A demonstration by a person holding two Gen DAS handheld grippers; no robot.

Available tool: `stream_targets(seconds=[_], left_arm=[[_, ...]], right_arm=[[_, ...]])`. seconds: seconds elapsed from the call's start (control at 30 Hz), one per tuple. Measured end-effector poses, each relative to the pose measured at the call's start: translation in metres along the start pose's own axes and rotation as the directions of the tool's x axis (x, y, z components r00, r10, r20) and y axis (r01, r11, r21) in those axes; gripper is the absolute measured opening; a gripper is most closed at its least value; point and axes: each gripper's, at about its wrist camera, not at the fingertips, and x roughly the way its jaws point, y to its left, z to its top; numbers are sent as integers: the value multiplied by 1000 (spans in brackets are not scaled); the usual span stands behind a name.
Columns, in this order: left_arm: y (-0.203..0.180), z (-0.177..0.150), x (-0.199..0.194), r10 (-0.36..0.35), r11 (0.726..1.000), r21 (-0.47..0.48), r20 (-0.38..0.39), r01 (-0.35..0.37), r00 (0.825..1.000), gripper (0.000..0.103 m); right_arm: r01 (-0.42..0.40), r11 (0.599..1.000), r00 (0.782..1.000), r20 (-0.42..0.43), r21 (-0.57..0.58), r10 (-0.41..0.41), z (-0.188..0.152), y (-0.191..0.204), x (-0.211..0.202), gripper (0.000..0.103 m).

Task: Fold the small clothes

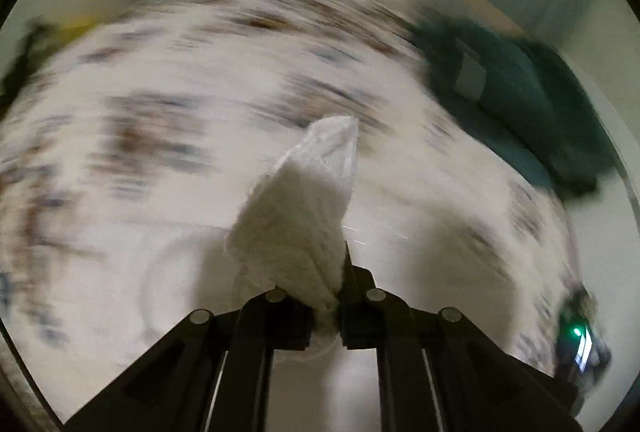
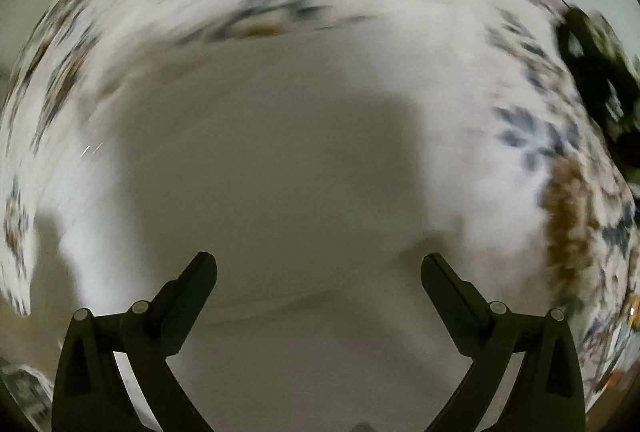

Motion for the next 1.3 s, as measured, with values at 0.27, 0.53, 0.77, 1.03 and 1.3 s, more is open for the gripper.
stream_targets(seconds=[0.27, 0.53, 0.77, 1.03, 1.3], left_arm=[[-190, -67, 117, -66, 987, 120, -305, 107, 950, 12], [-130, -85, 78, 204, 966, 200, -187, -166, 961, 75], [9, -168, 60, 573, 815, 261, -238, -517, 784, 86], [64, -198, 72, 484, 869, 61, -310, -491, 819, 103], [60, -199, 72, 489, 863, 26, -286, -504, 824, 103]], right_arm=[[-35, 992, 998, -44, 121, 40, 34, -150, -6, 103], [-334, 927, 936, -53, 169, 347, 43, -189, -29, 64], [-503, 858, 844, -153, 104, 513, 56, -110, -11, 66], [-518, 850, 844, -222, -101, 488, 56, 43, 1, 91], [-241, 871, 957, -254, -427, 140, 29, 132, 48, 37]])
